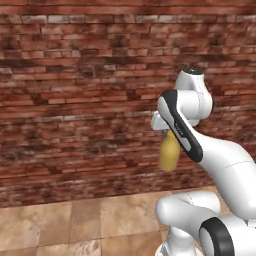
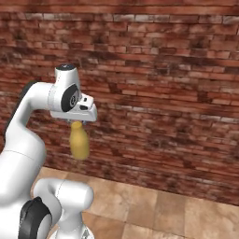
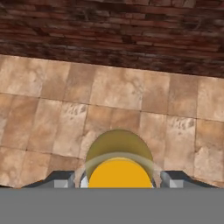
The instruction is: There is a tray on the dining counter. Grab the cup, mug, and pitcher and place them on the tray. The pitcher may be placed next to the tray if it cannot fit the tray.
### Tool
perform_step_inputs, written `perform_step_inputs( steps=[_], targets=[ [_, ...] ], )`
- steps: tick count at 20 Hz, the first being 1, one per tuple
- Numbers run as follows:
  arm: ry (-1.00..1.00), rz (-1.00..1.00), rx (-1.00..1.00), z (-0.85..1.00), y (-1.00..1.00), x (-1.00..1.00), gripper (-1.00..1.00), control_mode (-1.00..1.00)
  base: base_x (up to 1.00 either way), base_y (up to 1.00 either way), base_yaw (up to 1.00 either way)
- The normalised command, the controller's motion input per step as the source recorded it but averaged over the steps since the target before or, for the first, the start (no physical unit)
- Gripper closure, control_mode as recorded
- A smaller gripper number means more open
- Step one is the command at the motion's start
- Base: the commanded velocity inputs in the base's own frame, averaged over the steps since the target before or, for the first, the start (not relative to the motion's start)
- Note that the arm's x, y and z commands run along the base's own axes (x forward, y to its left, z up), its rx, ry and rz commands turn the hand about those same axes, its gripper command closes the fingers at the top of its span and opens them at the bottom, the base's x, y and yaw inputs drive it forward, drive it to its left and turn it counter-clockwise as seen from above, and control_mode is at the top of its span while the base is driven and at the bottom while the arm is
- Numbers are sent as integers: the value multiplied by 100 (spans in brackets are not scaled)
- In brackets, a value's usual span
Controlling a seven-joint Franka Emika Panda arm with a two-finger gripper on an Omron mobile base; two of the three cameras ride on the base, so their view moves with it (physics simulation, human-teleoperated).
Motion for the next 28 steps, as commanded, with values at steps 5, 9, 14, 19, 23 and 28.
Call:
perform_step_inputs(
  steps=[5, 9, 14, 19, 23, 28],
  targets=[
    [0, 0, 0, 0, 0, 0, 100, 100, 100, -2, 24],
    [0, 0, 0, 0, 0, 0, 100, 100, 100, 0, 43],
    [0, 0, 0, 0, 0, 0, 100, 100, 99, -4, 67],
    [0, 0, 0, 0, 0, 0, 100, 100, 84, -15, 78],
    [0, 0, 0, 0, 0, 0, 100, 100, 82, -14, 79],
    [0, 0, 0, 0, 0, 0, 100, 100, 87, -16, 78]
  ],
)
